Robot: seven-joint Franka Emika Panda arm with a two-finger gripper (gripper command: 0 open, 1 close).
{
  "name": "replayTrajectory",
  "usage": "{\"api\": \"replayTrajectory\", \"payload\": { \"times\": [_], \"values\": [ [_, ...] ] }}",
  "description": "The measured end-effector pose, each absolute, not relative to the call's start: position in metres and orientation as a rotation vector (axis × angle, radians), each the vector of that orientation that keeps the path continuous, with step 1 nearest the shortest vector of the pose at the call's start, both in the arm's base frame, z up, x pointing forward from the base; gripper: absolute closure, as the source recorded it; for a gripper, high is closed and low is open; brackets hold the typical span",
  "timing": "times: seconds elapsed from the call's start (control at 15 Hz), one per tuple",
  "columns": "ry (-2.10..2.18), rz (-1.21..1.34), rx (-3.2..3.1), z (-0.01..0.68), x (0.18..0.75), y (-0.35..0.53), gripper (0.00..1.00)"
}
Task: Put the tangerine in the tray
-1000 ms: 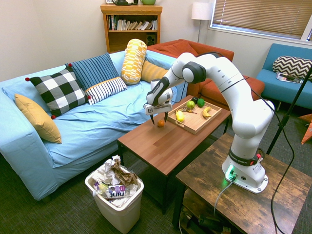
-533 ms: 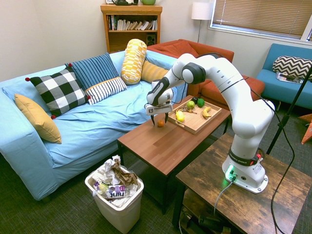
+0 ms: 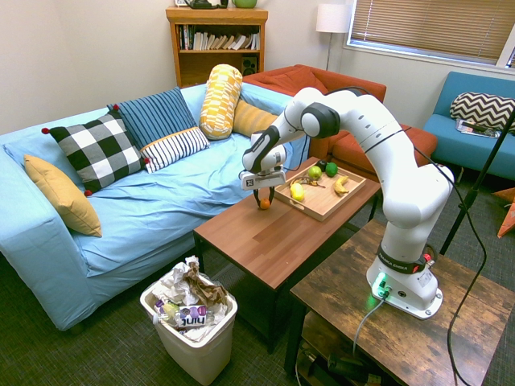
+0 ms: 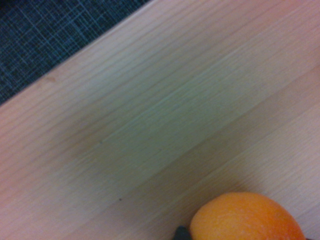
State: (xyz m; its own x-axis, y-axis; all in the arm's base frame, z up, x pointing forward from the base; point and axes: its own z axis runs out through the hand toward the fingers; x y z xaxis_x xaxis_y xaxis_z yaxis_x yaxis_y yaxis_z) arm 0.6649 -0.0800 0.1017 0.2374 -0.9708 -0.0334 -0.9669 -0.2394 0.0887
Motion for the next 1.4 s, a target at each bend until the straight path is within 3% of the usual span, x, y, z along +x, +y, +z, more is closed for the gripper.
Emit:
{"api": "replayTrajectory", "payload": {
  "times": [0.47,0.87,1.4],
  "values": [
    [-2.123,-0.038,2.362,0.171,0.658,-0.161,1.0],
    [-2.403,-0.043,2.04,0.171,0.6,-0.25,1.0],
    [-2.529,-0.119,1.719,0.164,0.523,-0.272,1.0]
  ]
}}
